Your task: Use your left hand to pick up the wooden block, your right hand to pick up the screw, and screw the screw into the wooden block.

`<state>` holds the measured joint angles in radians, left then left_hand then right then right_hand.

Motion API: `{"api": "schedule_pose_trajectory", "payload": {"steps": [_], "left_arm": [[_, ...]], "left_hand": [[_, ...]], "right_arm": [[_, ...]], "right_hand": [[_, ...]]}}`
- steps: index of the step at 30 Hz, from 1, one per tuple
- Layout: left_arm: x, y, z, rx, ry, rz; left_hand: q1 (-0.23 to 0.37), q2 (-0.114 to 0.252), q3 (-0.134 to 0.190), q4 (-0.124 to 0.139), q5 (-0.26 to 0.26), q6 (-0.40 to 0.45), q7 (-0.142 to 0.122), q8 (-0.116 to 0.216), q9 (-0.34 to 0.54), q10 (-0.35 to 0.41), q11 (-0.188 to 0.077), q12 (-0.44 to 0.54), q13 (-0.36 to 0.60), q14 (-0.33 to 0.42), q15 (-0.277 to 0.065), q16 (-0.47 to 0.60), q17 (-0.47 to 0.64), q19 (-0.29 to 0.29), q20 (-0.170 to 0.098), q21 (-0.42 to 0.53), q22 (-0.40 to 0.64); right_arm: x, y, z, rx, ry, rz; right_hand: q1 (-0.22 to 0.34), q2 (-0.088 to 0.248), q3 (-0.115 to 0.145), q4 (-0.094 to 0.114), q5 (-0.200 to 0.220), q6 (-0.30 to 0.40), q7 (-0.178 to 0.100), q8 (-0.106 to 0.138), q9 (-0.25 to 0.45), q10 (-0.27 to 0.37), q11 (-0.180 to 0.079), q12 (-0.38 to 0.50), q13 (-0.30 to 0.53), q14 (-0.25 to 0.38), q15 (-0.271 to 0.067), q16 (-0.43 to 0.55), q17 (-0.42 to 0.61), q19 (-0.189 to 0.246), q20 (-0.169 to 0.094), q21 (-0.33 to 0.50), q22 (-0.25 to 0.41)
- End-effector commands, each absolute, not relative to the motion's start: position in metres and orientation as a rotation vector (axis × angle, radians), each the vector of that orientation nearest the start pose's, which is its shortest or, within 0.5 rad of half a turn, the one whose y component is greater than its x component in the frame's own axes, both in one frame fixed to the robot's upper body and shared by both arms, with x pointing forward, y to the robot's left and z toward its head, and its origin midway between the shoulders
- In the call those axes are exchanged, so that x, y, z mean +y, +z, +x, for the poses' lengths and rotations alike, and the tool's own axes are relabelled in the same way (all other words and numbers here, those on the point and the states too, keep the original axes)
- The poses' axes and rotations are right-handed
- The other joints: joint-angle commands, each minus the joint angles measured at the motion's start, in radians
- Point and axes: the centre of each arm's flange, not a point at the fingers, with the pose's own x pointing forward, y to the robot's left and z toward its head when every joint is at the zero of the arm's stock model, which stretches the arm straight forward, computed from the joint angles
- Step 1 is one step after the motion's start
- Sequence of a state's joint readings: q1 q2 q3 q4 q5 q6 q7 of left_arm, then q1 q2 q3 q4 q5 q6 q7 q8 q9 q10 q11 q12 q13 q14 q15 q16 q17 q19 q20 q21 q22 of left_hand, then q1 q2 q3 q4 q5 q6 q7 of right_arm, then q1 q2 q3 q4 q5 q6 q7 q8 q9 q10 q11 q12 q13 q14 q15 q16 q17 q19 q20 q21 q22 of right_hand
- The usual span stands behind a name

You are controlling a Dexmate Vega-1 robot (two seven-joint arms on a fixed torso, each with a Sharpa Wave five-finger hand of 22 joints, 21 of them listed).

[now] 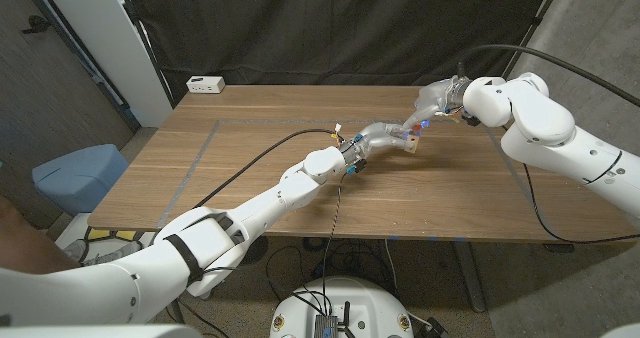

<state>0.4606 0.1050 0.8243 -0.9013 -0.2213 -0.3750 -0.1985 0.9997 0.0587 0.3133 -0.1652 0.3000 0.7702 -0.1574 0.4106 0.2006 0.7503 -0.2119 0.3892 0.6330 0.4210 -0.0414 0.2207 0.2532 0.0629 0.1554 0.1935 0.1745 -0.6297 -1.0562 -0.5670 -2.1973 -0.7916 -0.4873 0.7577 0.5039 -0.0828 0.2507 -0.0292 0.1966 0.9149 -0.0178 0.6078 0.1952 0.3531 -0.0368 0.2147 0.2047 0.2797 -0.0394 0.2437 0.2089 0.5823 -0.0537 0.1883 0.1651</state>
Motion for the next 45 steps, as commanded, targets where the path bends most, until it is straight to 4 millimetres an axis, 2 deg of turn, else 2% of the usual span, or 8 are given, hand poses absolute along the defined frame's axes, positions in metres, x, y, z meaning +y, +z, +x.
{"api": "schedule_pose_trajectory", "payload": {"steps": [1, 6, 11, 15, 18, 29, 40, 45], "left_arm": [[-0.027, -0.012, 0.658, -0.645, -0.76, 0.471], [-0.027, -0.012, 0.659, -0.644, -0.759, 0.47], [-0.026, -0.011, 0.66, -0.645, -0.758, 0.469], [-0.026, -0.011, 0.66, -0.646, -0.757, 0.469], [-0.026, -0.011, 0.661, -0.646, -0.759, 0.47], [-0.025, -0.01, 0.662, -0.645, -0.762, 0.473], [-0.026, -0.01, 0.66, -0.648, -0.767, 0.479], [-0.027, -0.01, 0.659, -0.648, -0.769, 0.481]], "left_hand": [[-0.014, 0.033, 0.024, 0.012, 0.006, 0.045, -0.006, 0.005, 0.017, 0.011, 0.0, 0.009, 0.001, 0.004, -0.076, 0.0, 0.001, 0.005, 0.005, 0.007, 0.006], [-0.016, 0.033, 0.024, 0.013, 0.007, 0.046, -0.005, 0.005, 0.017, 0.011, 0.0, 0.009, 0.001, 0.003, -0.075, 0.0, 0.002, 0.005, 0.005, 0.007, 0.006], [-0.015, 0.032, 0.023, 0.013, 0.006, 0.045, -0.005, 0.005, 0.017, 0.01, -0.001, 0.009, 0.002, 0.003, -0.076, 0.0, 0.002, 0.005, 0.005, 0.007, 0.006], [-0.016, 0.032, 0.022, 0.013, 0.006, 0.047, -0.005, 0.005, 0.017, 0.009, -0.001, 0.008, 0.001, 0.003, -0.076, 0.001, 0.002, 0.006, 0.005, 0.007, 0.006], [-0.016, 0.031, 0.022, 0.013, 0.006, 0.047, -0.006, 0.005, 0.017, 0.009, -0.001, 0.008, 0.001, 0.003, -0.076, 0.001, 0.002, 0.005, 0.005, 0.007, 0.006], [-0.016, 0.032, 0.022, 0.013, 0.007, 0.048, -0.006, 0.005, 0.017, 0.011, 0.0, 0.009, 0.001, 0.006, -0.076, 0.002, 0.002, 0.005, 0.005, 0.007, 0.006], [-0.016, 0.032, 0.022, 0.012, 0.007, 0.046, -0.008, 0.004, 0.017, 0.01, -0.001, 0.009, 0.001, 0.004, -0.077, 0.002, 0.003, 0.005, 0.004, 0.007, 0.006], [-0.016, 0.032, 0.022, 0.013, 0.007, 0.047, -0.008, 0.004, 0.017, 0.011, 0.0, 0.009, 0.0, 0.003, -0.076, 0.002, 0.003, 0.005, 0.004, 0.007, 0.006]], "right_arm": [[-0.245, 0.12, 0.508, -0.204, 0.012, -1.874], [-0.247, 0.122, 0.507, -0.209, 0.03, -1.862], [-0.248, 0.125, 0.505, -0.224, 0.055, -1.85], [-0.248, 0.127, 0.504, -0.228, 0.063, -1.852], [-0.247, 0.128, 0.504, -0.229, 0.069, -1.856], [-0.246, 0.132, 0.503, -0.23, 0.097, -1.864], [-0.243, 0.134, 0.501, -0.206, 0.13, -1.886], [-0.242, 0.134, 0.501, -0.19, 0.142, -1.896]], "right_hand": [[-0.009, 0.0, -0.005, -0.003, 0.012, -0.035, -0.001, -0.017, 0.003, -0.016, 0.016, -0.011, 0.0, -0.01, -0.06, -0.008, -0.002, -0.013, -0.036, -0.003, 0.004], [0.002, 0.003, -0.004, -0.017, 0.017, -0.117, -0.007, -0.055, 0.006, -0.043, 0.038, -0.02, 0.002, -0.028, -0.048, -0.022, -0.006, -0.032, -0.03, -0.006, 0.004], [0.033, 0.018, 0.008, -0.039, 0.013, -0.188, -0.012, -0.09, 0.008, -0.069, 0.042, -0.024, 0.003, -0.044, -0.04, -0.033, -0.01, -0.049, -0.023, -0.007, 0.003], [0.053, 0.021, 0.014, -0.056, 0.007, -0.216, -0.017, -0.105, 0.009, -0.091, 0.041, -0.028, 0.004, -0.058, -0.035, -0.04, -0.012, -0.063, -0.018, -0.009, 0.003], [0.083, 0.017, 0.022, -0.08, 0.0, -0.254, -0.031, -0.126, 0.01, -0.118, 0.033, -0.03, 0.005, -0.071, -0.031, -0.046, -0.015, -0.075, -0.013, -0.008, 0.003], [0.122, 0.018, 0.035, -0.109, -0.007, -0.327, -0.042, -0.164, 0.013, -0.177, 0.019, -0.034, 0.006, -0.109, -0.024, -0.054, -0.016, -0.106, 0.0, -0.009, 0.003], [0.2, 0.012, 0.066, -0.143, -0.006, -0.381, -0.078, -0.193, 0.016, -0.232, -0.007, -0.033, 0.007, -0.148, -0.02, -0.058, -0.017, -0.137, 0.017, -0.01, 0.003], [0.223, 0.007, 0.075, -0.149, -0.005, -0.394, -0.088, -0.2, 0.016, -0.251, -0.007, -0.034, 0.007, -0.165, -0.015, -0.06, -0.016, -0.145, 0.02, -0.01, 0.002]]}}
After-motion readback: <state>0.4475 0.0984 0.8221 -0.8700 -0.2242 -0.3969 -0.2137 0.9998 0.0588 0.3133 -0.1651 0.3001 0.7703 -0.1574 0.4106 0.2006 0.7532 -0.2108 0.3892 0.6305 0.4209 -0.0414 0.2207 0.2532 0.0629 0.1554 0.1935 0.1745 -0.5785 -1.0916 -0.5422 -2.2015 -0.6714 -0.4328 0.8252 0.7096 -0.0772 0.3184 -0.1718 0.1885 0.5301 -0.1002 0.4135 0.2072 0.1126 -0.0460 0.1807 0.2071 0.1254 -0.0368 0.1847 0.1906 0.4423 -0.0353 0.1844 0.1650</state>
